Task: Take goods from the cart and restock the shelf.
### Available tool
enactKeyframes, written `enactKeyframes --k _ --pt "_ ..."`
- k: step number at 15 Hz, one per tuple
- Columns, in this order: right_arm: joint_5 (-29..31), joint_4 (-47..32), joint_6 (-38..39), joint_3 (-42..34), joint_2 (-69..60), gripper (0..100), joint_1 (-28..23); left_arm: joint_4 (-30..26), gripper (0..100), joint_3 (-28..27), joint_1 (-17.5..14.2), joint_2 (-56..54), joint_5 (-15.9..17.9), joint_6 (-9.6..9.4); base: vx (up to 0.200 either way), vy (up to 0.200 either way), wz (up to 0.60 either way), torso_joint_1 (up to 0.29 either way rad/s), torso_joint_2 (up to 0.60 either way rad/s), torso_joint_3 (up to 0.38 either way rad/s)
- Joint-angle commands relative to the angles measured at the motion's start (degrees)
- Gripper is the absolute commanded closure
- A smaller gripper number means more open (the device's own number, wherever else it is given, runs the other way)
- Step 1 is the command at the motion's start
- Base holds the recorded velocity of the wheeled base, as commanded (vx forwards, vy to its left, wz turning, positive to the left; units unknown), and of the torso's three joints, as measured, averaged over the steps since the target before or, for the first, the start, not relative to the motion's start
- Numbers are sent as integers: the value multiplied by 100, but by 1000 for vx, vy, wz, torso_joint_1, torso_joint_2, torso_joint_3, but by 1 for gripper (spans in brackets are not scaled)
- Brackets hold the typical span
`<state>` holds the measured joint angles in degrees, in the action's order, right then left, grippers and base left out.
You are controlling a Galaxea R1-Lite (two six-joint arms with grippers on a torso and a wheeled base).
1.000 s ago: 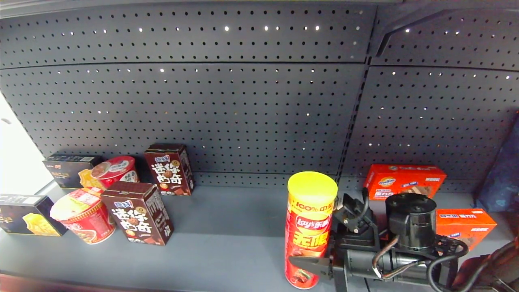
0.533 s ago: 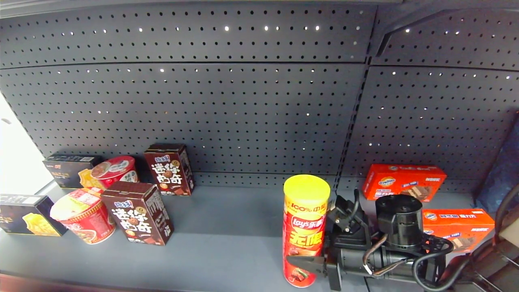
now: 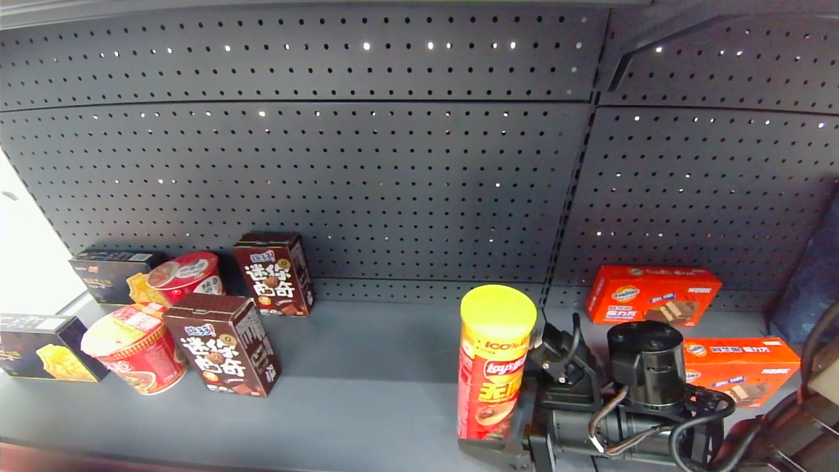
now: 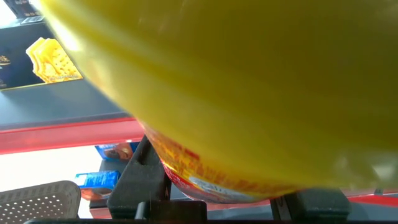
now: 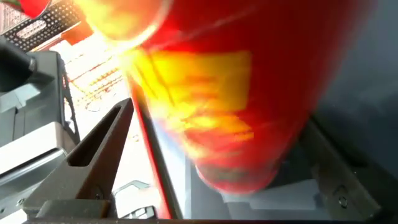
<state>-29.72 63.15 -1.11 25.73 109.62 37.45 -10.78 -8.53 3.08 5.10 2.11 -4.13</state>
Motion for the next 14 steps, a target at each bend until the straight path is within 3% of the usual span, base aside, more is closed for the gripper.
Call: enactKeyframes --k 1,14 --pt "10 -4 -3 -200 -213 0 -1 14 100 -17 -1 9 0 -9 0 0 0 0 0 0" --pt "151 -66 -3 -1774 -1874 0 -89 32 100 -43 -10 0 18 -17 0 0 0 0 0 0"
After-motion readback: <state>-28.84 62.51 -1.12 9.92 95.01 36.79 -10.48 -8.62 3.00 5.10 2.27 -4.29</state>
